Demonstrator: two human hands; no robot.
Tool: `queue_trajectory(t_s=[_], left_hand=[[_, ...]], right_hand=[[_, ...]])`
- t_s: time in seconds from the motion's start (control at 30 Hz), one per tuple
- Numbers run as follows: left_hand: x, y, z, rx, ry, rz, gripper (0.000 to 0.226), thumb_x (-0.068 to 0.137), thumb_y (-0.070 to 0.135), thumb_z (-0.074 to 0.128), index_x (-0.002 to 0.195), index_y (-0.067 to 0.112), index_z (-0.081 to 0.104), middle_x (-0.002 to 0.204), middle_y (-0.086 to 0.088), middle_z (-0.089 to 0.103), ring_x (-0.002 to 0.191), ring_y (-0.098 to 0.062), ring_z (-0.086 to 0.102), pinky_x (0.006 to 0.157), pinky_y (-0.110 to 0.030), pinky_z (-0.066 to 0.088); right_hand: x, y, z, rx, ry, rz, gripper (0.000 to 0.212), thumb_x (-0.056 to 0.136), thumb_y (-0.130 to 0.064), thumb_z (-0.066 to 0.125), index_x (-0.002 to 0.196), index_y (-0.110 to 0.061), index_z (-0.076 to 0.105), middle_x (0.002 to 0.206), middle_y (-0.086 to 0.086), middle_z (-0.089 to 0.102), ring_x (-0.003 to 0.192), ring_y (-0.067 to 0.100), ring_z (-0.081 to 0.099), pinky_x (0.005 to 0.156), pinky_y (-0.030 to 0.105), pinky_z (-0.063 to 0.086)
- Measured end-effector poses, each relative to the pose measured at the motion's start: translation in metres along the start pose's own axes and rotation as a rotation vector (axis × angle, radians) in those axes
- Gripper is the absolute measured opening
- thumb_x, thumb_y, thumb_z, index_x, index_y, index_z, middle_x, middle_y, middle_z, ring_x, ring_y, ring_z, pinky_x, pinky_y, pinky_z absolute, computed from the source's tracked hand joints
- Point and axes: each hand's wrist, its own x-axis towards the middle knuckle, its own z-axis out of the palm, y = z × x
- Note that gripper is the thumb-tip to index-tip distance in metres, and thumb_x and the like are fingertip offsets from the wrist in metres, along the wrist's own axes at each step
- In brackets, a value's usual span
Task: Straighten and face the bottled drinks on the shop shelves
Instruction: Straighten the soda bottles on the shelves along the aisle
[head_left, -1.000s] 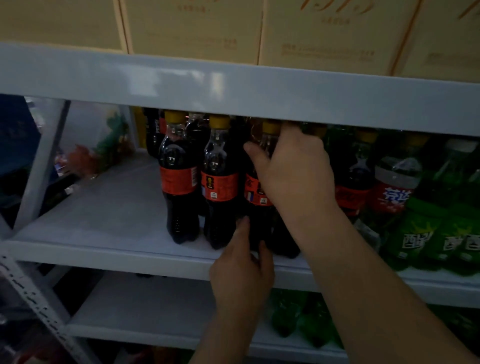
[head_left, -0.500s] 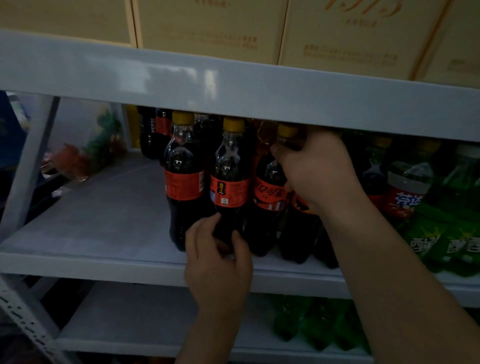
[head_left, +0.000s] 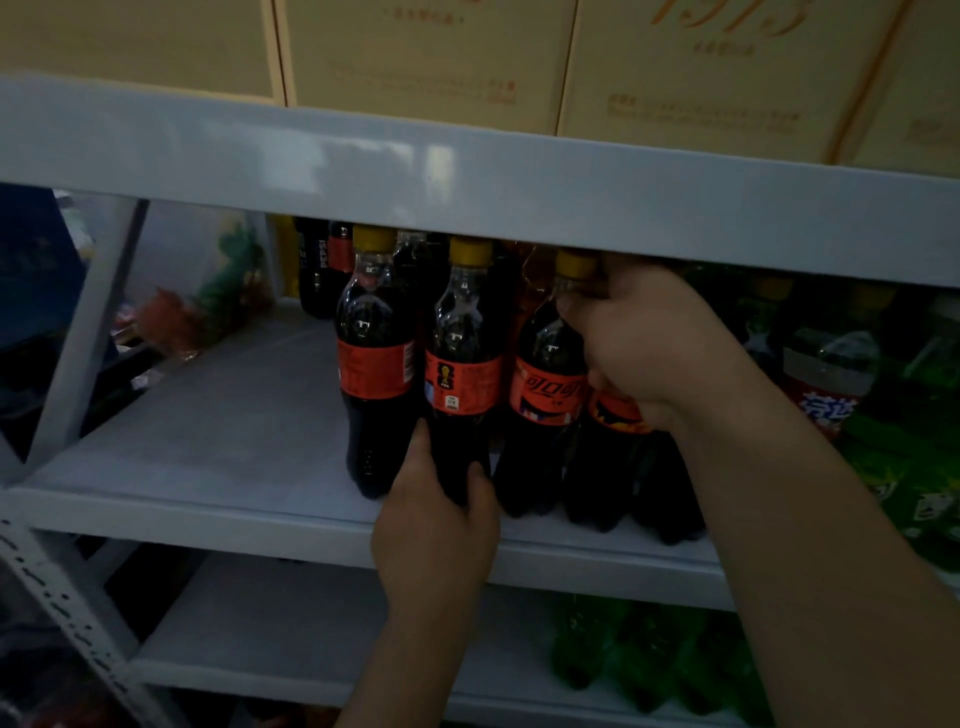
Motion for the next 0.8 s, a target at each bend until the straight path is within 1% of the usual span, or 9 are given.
queue_trajectory(t_s=[0.1, 0.17, 0.2, 0.27, 0.37, 0.47, 0.57, 0.67, 0.8], left_hand=[[-0.001, 0.001, -0.001, -0.041, -0.001, -0.001, 0.057, 0.081, 0.039, 0.065, 0.134, 0.030, 0.047, 0.115, 0.007, 0.066, 0.100, -0.016, 0.063, 0.074, -0.022, 0.040], [-0.003, 0.003, -0.001, -0.055, 0.011, -0.011, 0.055, 0.079, 0.041, 0.069, 0.130, 0.031, 0.049, 0.113, 0.008, 0.066, 0.099, -0.013, 0.063, 0.072, -0.022, 0.039], [-0.004, 0.003, -0.002, -0.045, 0.023, -0.017, 0.055, 0.077, 0.042, 0.071, 0.127, 0.030, 0.051, 0.110, 0.007, 0.067, 0.096, -0.014, 0.063, 0.069, -0.023, 0.038], [-0.004, 0.003, -0.002, 0.011, 0.051, -0.017, 0.057, 0.071, 0.044, 0.077, 0.121, 0.026, 0.055, 0.104, 0.003, 0.069, 0.089, -0.018, 0.066, 0.065, -0.023, 0.036], [-0.005, 0.003, -0.002, 0.072, 0.063, -0.009, 0.061, 0.065, 0.044, 0.081, 0.117, 0.019, 0.059, 0.105, -0.001, 0.068, 0.087, -0.022, 0.066, 0.065, -0.024, 0.038], [-0.005, 0.003, -0.003, 0.053, 0.074, -0.002, 0.061, 0.067, 0.043, 0.079, 0.118, 0.018, 0.058, 0.110, -0.001, 0.063, 0.093, -0.022, 0.063, 0.066, -0.025, 0.039], [-0.007, -0.001, -0.004, 0.039, 0.054, 0.059, 0.053, 0.079, 0.043, 0.069, 0.124, 0.017, 0.056, 0.118, -0.001, 0.061, 0.100, -0.020, 0.062, 0.070, -0.026, 0.043], [-0.007, -0.003, -0.005, 0.018, 0.005, 0.065, 0.058, 0.082, 0.037, 0.057, 0.136, 0.019, 0.048, 0.127, -0.002, 0.061, 0.103, -0.020, 0.063, 0.074, -0.029, 0.047], [-0.007, -0.006, -0.005, -0.002, 0.016, 0.054, 0.053, 0.083, 0.026, 0.066, 0.134, 0.019, 0.050, 0.115, -0.002, 0.067, 0.091, -0.018, 0.066, 0.070, -0.026, 0.047]], right_hand=[[-0.005, 0.000, -0.001, 0.052, 0.031, -0.028, 0.014, 0.089, -0.017, 0.055, 0.102, -0.020, 0.057, 0.064, 0.007, 0.057, 0.032, 0.014, 0.048, 0.036, 0.017, 0.034], [-0.014, 0.004, -0.003, -0.037, 0.117, -0.109, 0.013, 0.087, -0.027, 0.058, 0.099, -0.023, 0.060, 0.074, -0.001, 0.063, 0.046, 0.008, 0.055, 0.045, 0.020, 0.043], [-0.022, 0.006, -0.003, -0.113, 0.201, -0.175, 0.013, 0.086, -0.030, 0.058, 0.098, -0.025, 0.060, 0.077, -0.006, 0.063, 0.054, 0.002, 0.056, 0.051, 0.017, 0.047], [-0.041, 0.006, 0.001, -0.244, 0.382, -0.363, 0.017, 0.087, -0.027, 0.058, 0.102, -0.022, 0.061, 0.081, -0.010, 0.062, 0.064, -0.005, 0.056, 0.059, 0.003, 0.041], [-0.056, -0.001, 0.017, -0.348, 0.424, -0.596, 0.025, 0.090, -0.020, 0.057, 0.111, -0.009, 0.064, 0.094, 0.001, 0.068, 0.080, 0.007, 0.061, 0.073, 0.016, 0.047], [-0.043, -0.017, 0.034, -0.333, 0.254, -0.505, 0.035, 0.090, -0.038, 0.058, 0.113, -0.011, 0.062, 0.097, 0.002, 0.067, 0.087, 0.016, 0.062, 0.075, 0.034, 0.051], [-0.023, -0.028, 0.048, -0.367, 0.144, -0.347, 0.046, 0.083, -0.056, 0.059, 0.104, -0.015, 0.060, 0.090, 0.001, 0.065, 0.079, 0.018, 0.062, 0.070, 0.037, 0.055], [-0.011, -0.030, 0.057, -0.381, 0.167, -0.379, 0.041, 0.082, -0.048, 0.065, 0.095, -0.009, 0.062, 0.083, 0.006, 0.064, 0.074, 0.021, 0.061, 0.067, 0.036, 0.053], [-0.002, -0.031, 0.059, -0.290, 0.112, -0.288, 0.027, 0.084, -0.032, 0.066, 0.098, -0.010, 0.064, 0.089, 0.007, 0.068, 0.076, 0.023, 0.063, 0.069, 0.031, 0.052]])
